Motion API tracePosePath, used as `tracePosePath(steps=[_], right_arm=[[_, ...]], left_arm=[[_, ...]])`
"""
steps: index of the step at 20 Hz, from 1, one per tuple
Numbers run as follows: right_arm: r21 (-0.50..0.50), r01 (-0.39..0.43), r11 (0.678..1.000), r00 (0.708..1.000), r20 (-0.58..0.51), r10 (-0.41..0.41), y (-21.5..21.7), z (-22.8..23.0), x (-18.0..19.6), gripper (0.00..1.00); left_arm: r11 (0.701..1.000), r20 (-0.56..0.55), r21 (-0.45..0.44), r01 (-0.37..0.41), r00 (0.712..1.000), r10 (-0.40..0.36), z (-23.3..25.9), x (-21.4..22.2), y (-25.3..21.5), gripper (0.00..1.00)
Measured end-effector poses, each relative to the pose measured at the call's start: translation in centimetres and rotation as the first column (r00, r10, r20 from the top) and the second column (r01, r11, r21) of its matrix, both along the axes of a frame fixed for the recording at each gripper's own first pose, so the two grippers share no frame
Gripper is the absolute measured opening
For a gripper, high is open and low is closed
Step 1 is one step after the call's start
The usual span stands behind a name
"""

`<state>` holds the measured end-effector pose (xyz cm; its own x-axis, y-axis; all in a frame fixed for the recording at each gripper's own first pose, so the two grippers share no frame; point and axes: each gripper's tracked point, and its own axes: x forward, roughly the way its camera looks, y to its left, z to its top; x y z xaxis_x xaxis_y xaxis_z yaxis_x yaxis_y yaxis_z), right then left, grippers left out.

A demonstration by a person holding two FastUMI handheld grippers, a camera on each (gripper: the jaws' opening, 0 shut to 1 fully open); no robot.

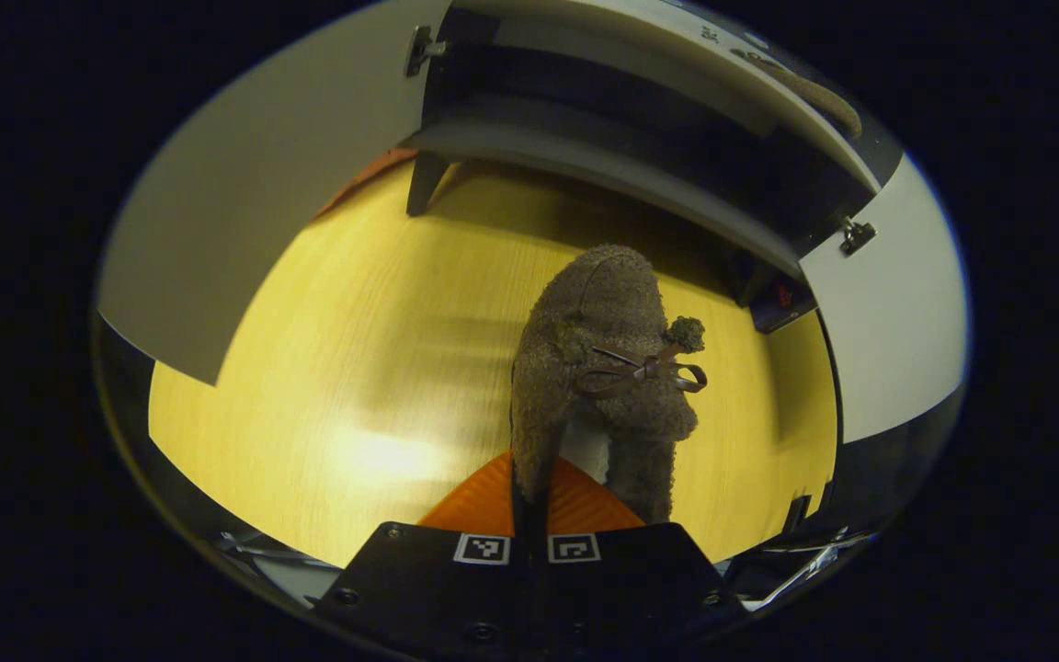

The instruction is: Grab one shoe with the right hand and put it into the shoe cabinet, grab the other shoe with the left hand and put it into the shoe cabinet; then close the right door with the right hand and the left door with the left hand.

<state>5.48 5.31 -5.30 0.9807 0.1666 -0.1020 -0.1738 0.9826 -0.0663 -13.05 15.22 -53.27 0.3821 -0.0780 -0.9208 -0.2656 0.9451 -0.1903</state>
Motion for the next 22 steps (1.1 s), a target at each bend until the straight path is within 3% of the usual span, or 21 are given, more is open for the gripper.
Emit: tracePosePath(steps=[4, 9, 13, 22], right_arm=[[0.013, 0.0, 1.0, 1.0, -0.006, 0.0, -0.2, -0.1, -0.2, 0.38], [0.044, -0.005, 0.999, 1.0, -0.021, 0.006, -0.2, -0.5, -0.2, 0.36], [0.06, 0.001, 0.998, 0.999, -0.033, 0.001, -0.4, -1.0, -0.2, 0.38], [0.078, 0.041, 0.996, 0.998, -0.05, -0.038, -2.2, -1.4, -0.1, 0.38]], left_arm=[[1.0, 0.157, 0.006, -0.015, 0.987, 0.014, 6.4, 2.0, 2.5, 0.01], [0.998, 0.324, 0.058, 0.001, 0.946, -0.02, 15.8, 2.5, 6.4, 0.01], [1.0, 0.413, -0.012, 0.007, 0.911, -0.001, 24.1, 4.7, 7.5, 0.01], [0.998, 0.556, 0.049, 0.036, 0.829, -0.057, 30.8, 15.6, 6.8, 0.01]])
